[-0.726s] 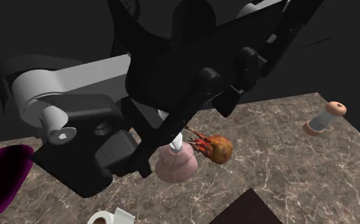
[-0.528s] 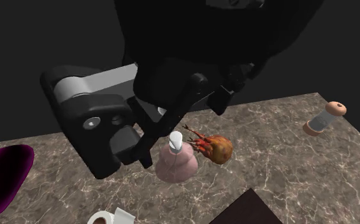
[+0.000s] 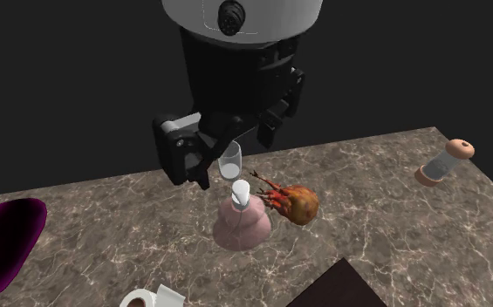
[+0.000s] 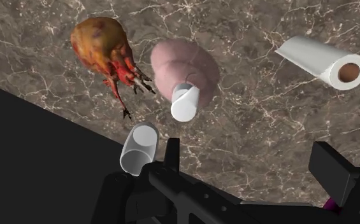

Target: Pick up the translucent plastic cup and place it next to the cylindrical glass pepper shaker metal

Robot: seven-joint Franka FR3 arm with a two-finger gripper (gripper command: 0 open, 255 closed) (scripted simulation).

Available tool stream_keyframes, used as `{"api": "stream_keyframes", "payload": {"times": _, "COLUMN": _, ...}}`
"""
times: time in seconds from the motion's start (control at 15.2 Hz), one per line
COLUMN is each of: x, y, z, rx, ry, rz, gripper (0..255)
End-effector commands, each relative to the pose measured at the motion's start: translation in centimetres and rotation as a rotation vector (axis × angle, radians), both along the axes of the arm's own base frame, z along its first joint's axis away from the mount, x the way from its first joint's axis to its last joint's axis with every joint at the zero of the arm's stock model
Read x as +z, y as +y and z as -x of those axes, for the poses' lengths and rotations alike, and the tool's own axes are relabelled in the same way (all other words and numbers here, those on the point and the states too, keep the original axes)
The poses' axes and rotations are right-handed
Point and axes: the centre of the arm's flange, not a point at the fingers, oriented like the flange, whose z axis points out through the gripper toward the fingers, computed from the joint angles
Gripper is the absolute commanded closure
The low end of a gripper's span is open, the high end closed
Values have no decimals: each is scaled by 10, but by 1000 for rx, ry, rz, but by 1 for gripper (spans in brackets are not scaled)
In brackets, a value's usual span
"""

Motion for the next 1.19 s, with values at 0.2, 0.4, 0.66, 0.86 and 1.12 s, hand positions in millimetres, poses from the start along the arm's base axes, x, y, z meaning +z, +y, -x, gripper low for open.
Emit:
{"api": "stream_keyframes", "payload": {"times": 0.2, "x": -48, "y": -16, "z": -45, "rx": 9, "ry": 13, "rz": -1, "gripper": 0}}
{"api": "stream_keyframes", "payload": {"times": 0.4, "x": -77, "y": -25, "z": -71, "rx": 15, "ry": 22, "rz": -2, "gripper": 0}}
{"api": "stream_keyframes", "payload": {"times": 0.66, "x": -116, "y": -37, "z": -107, "rx": 22, "ry": 34, "rz": -3, "gripper": 0}}
{"api": "stream_keyframes", "payload": {"times": 0.86, "x": -145, "y": -46, "z": -133, "rx": 27, "ry": 42, "rz": -4, "gripper": 0}}
{"api": "stream_keyframes", "payload": {"times": 1.12, "x": -185, "y": -58, "z": -167, "rx": 34, "ry": 54, "rz": -5, "gripper": 0}}
